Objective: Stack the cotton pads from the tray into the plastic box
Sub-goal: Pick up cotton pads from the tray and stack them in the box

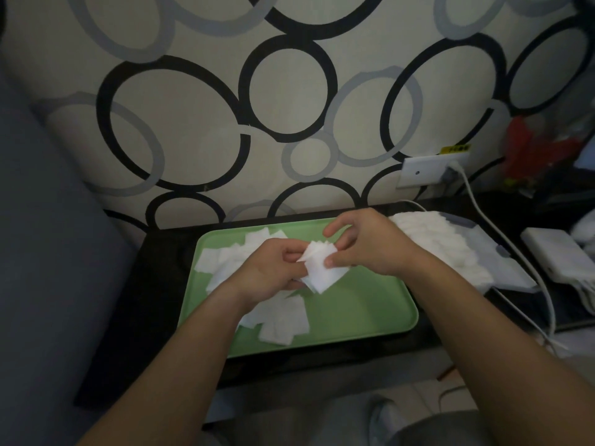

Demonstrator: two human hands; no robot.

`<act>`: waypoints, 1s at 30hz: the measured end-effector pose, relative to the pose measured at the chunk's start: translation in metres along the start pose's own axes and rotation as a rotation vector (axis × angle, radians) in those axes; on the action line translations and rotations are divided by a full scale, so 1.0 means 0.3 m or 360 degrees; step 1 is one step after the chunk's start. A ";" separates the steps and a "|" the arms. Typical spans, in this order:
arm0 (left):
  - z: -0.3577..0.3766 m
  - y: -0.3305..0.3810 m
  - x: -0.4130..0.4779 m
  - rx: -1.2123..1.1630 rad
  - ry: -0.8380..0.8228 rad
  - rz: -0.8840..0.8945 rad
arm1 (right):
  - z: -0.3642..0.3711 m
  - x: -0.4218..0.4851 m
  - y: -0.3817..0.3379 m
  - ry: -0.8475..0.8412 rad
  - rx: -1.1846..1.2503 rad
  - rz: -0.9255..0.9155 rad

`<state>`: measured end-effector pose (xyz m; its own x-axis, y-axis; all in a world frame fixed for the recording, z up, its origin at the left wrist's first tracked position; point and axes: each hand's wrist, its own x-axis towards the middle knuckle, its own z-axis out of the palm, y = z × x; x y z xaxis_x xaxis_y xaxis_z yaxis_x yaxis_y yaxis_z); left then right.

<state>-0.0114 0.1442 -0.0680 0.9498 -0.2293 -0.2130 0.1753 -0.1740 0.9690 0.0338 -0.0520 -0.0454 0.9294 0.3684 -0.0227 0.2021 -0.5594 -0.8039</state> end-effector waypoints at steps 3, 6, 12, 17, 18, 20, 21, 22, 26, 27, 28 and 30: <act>0.021 0.014 0.001 0.0053 -0.0021 -0.0006 | -0.013 -0.006 0.011 0.0025 -0.0035 0.0021; 0.046 0.032 0.014 -0.0032 0.0039 -0.0080 | -0.025 -0.015 0.018 0.0035 -0.0087 0.0013; 0.109 0.035 0.036 0.0007 -0.0006 0.0082 | -0.064 -0.035 0.073 0.0161 -0.0177 -0.0036; 0.157 0.031 0.081 0.0079 0.0077 0.0227 | -0.110 -0.084 0.119 -0.0062 0.0303 -0.0065; 0.174 0.034 0.091 0.0082 0.0075 0.0231 | -0.126 -0.095 0.129 -0.0048 0.0319 -0.0063; 0.209 0.044 0.105 0.0059 0.0092 0.0224 | -0.162 -0.109 0.146 0.0020 0.0316 -0.0045; 0.228 0.051 0.111 0.0039 0.0115 0.0221 | -0.182 -0.115 0.154 0.0042 0.0310 -0.0038; 0.252 0.060 0.119 0.0007 0.0134 0.0212 | -0.211 -0.122 0.166 0.0068 0.0292 -0.0028; 0.327 0.073 0.166 0.0088 0.0214 0.0224 | -0.355 -0.157 0.202 0.0256 0.0267 0.0058; 0.341 0.067 0.185 0.0202 0.0268 0.0252 | -0.388 -0.165 0.213 0.0283 0.0274 0.0089; 0.359 0.066 0.206 0.0315 0.0316 0.0293 | -0.419 -0.174 0.225 0.0271 0.0247 0.0119; 0.399 0.078 0.240 0.0469 0.0360 0.0377 | -0.455 -0.190 0.248 0.0156 0.0115 0.0164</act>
<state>0.0299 0.0089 -0.0756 0.9935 -0.0861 0.0751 -0.1043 -0.4149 0.9039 0.0380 -0.2159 -0.0229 0.9704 0.2357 -0.0521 0.0846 -0.5341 -0.8412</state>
